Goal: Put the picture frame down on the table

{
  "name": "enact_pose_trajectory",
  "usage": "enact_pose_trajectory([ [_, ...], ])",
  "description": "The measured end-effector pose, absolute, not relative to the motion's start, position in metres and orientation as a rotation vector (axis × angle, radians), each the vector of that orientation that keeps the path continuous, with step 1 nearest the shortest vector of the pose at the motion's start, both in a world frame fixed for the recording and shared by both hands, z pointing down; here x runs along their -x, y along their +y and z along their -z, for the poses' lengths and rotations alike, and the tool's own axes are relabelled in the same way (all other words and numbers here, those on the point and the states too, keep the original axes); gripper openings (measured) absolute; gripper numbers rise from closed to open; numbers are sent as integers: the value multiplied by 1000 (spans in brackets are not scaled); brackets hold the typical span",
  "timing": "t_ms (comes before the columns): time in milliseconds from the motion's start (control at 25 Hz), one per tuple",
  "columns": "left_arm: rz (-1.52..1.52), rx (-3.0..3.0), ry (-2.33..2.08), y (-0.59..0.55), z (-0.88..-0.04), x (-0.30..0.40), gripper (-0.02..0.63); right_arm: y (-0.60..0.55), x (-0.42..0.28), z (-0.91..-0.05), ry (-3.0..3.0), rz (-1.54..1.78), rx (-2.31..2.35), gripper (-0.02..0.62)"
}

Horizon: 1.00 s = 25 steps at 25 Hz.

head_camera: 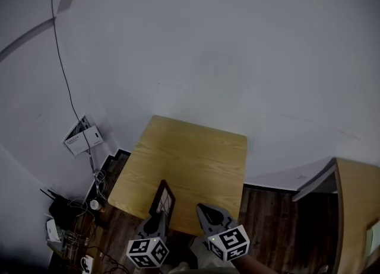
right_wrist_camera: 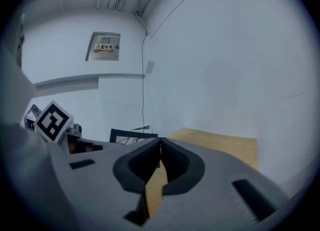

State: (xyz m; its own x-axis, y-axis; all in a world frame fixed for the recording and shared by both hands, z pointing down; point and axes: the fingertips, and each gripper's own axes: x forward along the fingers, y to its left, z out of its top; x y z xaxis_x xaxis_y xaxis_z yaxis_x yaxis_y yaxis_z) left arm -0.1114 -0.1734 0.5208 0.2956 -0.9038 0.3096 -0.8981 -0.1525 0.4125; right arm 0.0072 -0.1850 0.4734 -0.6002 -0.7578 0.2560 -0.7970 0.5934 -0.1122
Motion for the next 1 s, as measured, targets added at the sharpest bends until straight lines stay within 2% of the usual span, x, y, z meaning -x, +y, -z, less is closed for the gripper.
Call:
enact_pose_trajectory([
  [1000,-100,-1941,-1547,-238,-596,95,40,-231,-11,-514,-2588,-415,-1230,-2],
])
